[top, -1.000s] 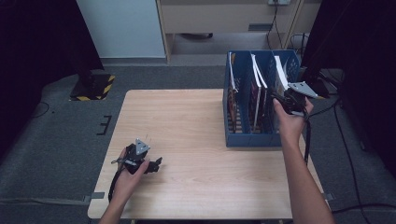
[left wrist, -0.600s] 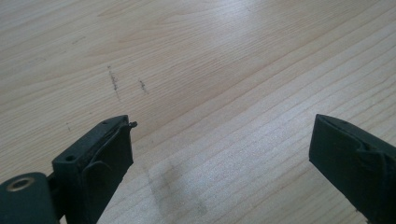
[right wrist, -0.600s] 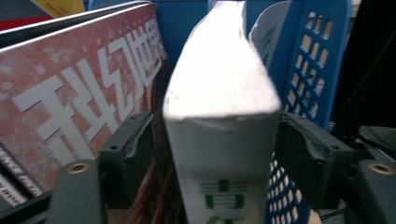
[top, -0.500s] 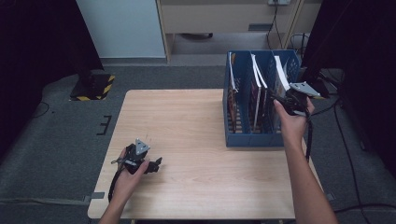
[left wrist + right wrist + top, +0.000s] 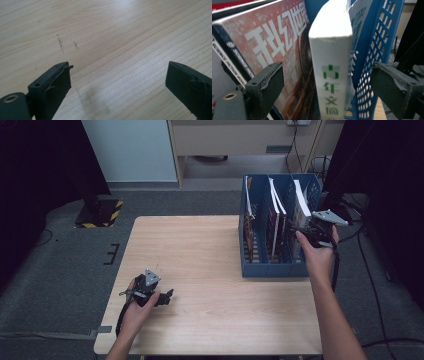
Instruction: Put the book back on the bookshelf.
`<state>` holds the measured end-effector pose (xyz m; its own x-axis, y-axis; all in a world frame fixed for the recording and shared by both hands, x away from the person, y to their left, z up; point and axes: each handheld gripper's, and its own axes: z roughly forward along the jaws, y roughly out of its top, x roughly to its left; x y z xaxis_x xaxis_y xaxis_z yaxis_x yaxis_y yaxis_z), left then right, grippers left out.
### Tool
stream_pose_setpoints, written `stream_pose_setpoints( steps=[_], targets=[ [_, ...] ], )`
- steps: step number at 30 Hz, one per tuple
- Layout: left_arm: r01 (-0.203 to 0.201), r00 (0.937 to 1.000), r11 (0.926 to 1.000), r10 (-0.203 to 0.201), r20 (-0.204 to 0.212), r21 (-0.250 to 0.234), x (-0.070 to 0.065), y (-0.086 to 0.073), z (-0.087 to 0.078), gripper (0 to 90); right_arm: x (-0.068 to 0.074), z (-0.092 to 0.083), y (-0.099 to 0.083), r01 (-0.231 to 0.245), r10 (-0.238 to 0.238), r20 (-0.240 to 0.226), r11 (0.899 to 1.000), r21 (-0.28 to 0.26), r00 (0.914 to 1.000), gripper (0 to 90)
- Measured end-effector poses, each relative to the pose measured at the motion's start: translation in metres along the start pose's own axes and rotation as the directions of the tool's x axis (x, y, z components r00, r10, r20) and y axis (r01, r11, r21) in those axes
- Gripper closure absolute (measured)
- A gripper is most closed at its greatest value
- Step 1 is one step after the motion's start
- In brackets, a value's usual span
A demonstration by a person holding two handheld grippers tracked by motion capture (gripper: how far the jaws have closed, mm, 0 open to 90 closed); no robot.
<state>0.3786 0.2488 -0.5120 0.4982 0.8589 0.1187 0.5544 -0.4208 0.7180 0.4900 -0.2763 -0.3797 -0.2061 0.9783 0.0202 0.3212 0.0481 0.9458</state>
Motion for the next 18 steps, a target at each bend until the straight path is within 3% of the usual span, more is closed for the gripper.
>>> stream_pose_setpoints(
  steps=[6, 11, 18],
  targets=[
    [0.000, 1.0000, 1.0000, 0.000, 0.000, 0.002, 0.000, 0.000, 0.000, 5.3, -0.004, -0.005, -0.005, 0.002, -0.002, 0.007, 1.000, 0.004, 1.0000, 9.0],
    [0.000, 1.0000, 1.0000, 0.000, 0.000, 0.002, 0.000, 0.000, 0.000, 5.3, -0.005, -0.009, -0.006, 0.032, -0.033, 0.013, 0.999, 0.025, 0.9994, 7.7],
    [0.000, 1.0000, 1.0000, 0.000, 0.001, 0.003, 0.000, 0.000, 0.000, 5.3, -0.003, -0.018, -0.005, 0.041, -0.040, -0.006, 0.999, 0.026, 0.9992, 7.2]
  ],
)
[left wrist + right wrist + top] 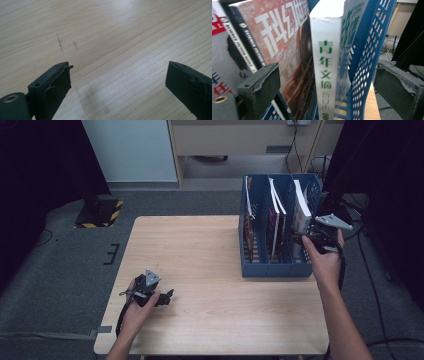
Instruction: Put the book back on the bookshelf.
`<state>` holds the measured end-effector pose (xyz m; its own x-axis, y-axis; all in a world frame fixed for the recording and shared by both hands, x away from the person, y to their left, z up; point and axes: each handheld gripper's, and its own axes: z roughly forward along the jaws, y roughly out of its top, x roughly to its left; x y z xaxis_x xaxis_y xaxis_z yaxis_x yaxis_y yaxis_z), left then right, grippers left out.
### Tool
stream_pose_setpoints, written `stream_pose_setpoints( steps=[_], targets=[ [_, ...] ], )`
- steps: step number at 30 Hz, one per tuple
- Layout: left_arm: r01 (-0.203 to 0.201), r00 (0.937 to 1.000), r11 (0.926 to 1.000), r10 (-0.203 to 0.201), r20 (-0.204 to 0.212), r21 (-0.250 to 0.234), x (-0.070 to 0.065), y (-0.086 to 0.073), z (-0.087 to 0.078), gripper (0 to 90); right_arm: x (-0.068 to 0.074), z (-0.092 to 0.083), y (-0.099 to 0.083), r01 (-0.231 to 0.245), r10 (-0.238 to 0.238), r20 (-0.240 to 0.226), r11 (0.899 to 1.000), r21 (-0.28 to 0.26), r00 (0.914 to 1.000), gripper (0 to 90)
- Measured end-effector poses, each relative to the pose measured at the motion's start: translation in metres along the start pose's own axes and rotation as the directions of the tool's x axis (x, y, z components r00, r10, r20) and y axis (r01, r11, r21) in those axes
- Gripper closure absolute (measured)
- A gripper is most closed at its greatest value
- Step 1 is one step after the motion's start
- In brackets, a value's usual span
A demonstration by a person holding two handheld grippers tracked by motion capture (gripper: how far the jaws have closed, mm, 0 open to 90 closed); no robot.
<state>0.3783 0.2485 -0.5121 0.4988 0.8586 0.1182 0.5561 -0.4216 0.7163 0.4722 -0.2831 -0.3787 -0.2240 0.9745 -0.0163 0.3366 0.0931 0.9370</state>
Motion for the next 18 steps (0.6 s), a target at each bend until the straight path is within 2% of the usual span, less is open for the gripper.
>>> stream_pose_setpoints(
  steps=[9, 18],
  targets=[
    [-0.004, 1.0000, 1.0000, 0.004, 0.003, 0.005, -0.001, 0.000, 0.001, 5.2, 0.002, -0.011, -0.010, 0.005, -0.005, -0.020, 0.999, 0.032, 0.9998, 6.5],
    [-0.012, 0.9999, 0.9998, 0.012, 0.003, 0.015, -0.002, 0.000, 0.002, 5.1, 0.010, -0.021, -0.023, 0.012, -0.010, -0.069, 0.999, 0.040, 0.9976, 5.5]
  ],
)
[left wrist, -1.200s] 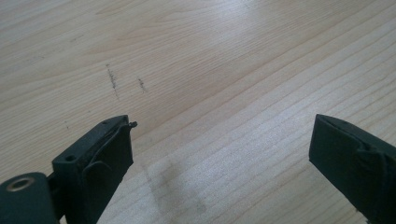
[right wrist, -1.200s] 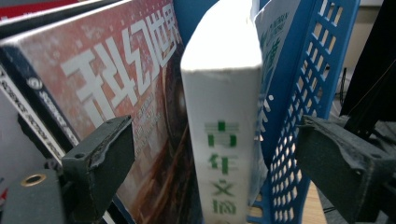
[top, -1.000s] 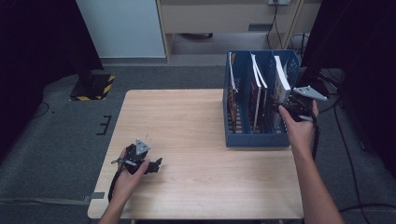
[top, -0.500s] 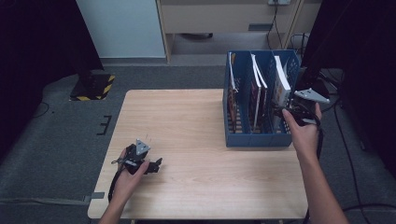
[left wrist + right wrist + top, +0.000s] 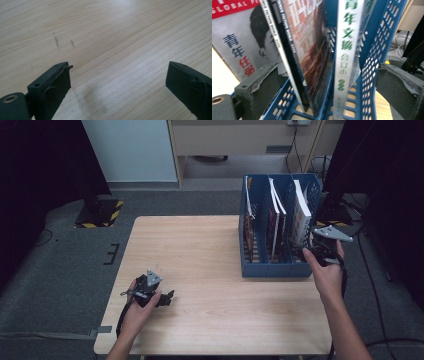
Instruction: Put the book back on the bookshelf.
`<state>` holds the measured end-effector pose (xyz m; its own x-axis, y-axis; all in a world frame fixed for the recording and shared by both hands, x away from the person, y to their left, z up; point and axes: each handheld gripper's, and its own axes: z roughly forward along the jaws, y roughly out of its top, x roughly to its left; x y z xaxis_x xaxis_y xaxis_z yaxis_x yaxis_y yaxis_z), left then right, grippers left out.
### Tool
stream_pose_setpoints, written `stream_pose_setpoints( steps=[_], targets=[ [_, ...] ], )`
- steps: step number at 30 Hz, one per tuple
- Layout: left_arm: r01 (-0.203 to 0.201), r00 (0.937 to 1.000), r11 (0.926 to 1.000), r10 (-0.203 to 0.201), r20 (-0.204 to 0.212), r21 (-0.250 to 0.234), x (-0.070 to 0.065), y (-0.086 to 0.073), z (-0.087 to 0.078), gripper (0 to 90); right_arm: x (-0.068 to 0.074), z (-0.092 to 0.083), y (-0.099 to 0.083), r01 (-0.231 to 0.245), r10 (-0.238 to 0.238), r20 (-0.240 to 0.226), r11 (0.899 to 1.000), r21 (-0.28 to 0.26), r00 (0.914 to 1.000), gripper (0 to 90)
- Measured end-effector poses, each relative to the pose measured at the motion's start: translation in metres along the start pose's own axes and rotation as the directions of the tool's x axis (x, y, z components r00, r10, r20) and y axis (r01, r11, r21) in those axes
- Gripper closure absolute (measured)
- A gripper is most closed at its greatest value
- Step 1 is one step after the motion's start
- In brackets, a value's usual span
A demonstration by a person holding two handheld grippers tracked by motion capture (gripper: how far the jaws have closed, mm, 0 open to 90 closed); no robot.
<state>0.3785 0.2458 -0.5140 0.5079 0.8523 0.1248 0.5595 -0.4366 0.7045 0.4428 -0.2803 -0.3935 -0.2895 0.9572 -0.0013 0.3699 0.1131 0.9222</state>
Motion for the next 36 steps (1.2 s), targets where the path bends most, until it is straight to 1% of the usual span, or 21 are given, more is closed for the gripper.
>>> stream_pose_setpoints(
  steps=[1, 3, 9, 12, 17, 25, 26, 28, 29, 31, 36],
  targets=[
    [0.000, 1.0000, 1.0000, 0.000, 0.000, 0.000, 0.000, 0.000, 0.000, 5.1, 0.000, 0.000, 0.000, 0.000, 0.000, 0.000, 1.000, 0.000, 1.0000, 5.5],
    [0.000, 1.0000, 1.0000, 0.000, 0.001, 0.003, 0.000, 0.000, 0.001, 5.1, 0.004, -0.001, -0.004, 0.001, -0.001, -0.017, 1.000, 0.004, 0.9999, 5.3],
    [-0.001, 1.0000, 1.0000, 0.001, 0.001, 0.005, 0.000, 0.000, 0.001, 5.0, 0.013, -0.002, -0.009, 0.008, -0.008, -0.037, 1.000, 0.009, 0.9993, 5.1],
    [-0.001, 1.0000, 1.0000, 0.001, 0.002, 0.007, 0.000, 0.000, 0.001, 5.0, 0.020, -0.002, -0.014, 0.008, -0.007, -0.054, 1.000, 0.016, 0.9985, 5.1],
    [-0.002, 1.0000, 1.0000, 0.002, 0.002, 0.007, -0.001, 0.000, 0.001, 5.0, 0.027, 0.000, -0.021, 0.021, -0.020, -0.073, 1.000, 0.019, 0.9971, 5.1],
    [-0.001, 1.0000, 1.0000, 0.001, 0.003, 0.007, 0.000, 0.000, 0.001, 5.0, 0.039, 0.000, -0.025, 0.022, -0.019, -0.103, 1.000, 0.022, 0.9945, 5.1],
    [-0.001, 1.0000, 1.0000, 0.001, 0.003, 0.007, -0.001, 0.000, 0.001, 5.0, 0.044, 0.000, -0.027, 0.024, -0.021, -0.119, 0.999, 0.025, 0.9927, 5.1],
    [-0.001, 1.0000, 1.0000, 0.001, 0.003, 0.007, -0.001, 0.000, 0.001, 5.0, 0.050, 0.000, -0.028, 0.032, -0.028, -0.135, 0.999, 0.028, 0.9905, 5.1],
    [-0.001, 1.0000, 1.0000, 0.001, 0.003, 0.007, -0.001, 0.000, 0.001, 5.0, 0.053, 0.000, -0.029, 0.029, -0.024, -0.144, 0.999, 0.031, 0.9893, 5.1],
    [-0.001, 1.0000, 1.0000, 0.001, 0.003, 0.008, 0.000, 0.000, 0.001, 5.0, 0.060, 0.000, -0.031, 0.042, -0.036, -0.165, 0.999, 0.033, 0.9856, 5.1],
    [-0.006, 1.0000, 0.9999, 0.006, 0.004, 0.011, -0.001, 0.000, 0.001, 5.0, 0.078, 0.001, -0.036, 0.056, -0.046, -0.208, 0.998, 0.041, 0.9771, 5.1]
  ],
)
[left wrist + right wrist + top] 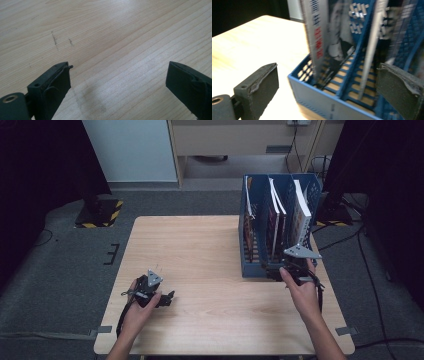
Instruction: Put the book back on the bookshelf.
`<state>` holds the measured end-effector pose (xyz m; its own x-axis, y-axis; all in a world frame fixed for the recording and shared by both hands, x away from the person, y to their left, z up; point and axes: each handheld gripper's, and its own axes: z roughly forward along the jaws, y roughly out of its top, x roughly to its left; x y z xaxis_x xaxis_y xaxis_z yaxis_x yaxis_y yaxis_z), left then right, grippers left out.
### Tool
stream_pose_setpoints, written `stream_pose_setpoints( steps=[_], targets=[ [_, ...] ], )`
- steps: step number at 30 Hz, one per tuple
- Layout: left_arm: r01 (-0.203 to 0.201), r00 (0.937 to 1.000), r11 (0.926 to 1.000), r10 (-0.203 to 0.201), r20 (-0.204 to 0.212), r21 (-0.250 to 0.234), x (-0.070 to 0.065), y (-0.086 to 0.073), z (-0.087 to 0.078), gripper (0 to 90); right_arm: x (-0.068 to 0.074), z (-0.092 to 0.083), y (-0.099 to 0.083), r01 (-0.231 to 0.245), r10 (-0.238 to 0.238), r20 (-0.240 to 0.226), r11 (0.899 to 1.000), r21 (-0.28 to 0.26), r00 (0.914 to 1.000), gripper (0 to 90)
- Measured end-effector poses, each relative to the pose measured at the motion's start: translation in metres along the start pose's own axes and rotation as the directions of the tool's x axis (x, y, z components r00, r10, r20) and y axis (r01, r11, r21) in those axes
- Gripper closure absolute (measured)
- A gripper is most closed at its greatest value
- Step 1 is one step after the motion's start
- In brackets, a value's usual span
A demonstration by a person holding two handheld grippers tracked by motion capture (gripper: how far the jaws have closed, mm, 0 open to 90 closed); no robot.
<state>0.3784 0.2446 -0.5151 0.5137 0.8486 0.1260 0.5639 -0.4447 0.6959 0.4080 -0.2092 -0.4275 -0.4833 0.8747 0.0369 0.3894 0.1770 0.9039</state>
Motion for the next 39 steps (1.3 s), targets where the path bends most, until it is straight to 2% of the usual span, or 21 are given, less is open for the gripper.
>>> stream_pose_setpoints(
  steps=[8, 19, 27, 32, 39],
  targets=[
    [0.000, 1.0000, 1.0000, 0.000, 0.004, 0.009, 0.000, 0.000, 0.001, 5.0, 0.020, 0.011, -0.006, 0.030, -0.028, -0.046, 0.999, 0.034, 0.9986, 5.1],
    [0.006, 1.0000, 0.9996, -0.006, 0.007, 0.028, 0.001, -0.002, 0.003, 3.5, 0.039, 0.022, -0.016, 0.045, -0.038, -0.094, 0.996, 0.078, 0.9949, 5.2],
    [0.008, 0.9999, 0.9991, -0.008, 0.009, 0.041, 0.001, -0.004, 0.006, 3.4, 0.054, 0.030, -0.027, 0.074, -0.059, -0.125, 0.989, 0.125, 0.9905, 5.2],
    [0.002, 0.9999, 0.9987, -0.003, 0.012, 0.051, 0.000, -0.004, 0.007, 3.4, 0.062, 0.035, -0.033, 0.074, -0.052, -0.147, 0.985, 0.154, 0.9878, 5.4],
    [0.015, 0.9996, 0.9986, -0.016, 0.021, 0.051, 0.001, -0.005, 0.008, 3.4, 0.073, 0.041, -0.041, 0.103, -0.071, -0.175, 0.978, 0.183, 0.9820, 5.3]
  ],
)
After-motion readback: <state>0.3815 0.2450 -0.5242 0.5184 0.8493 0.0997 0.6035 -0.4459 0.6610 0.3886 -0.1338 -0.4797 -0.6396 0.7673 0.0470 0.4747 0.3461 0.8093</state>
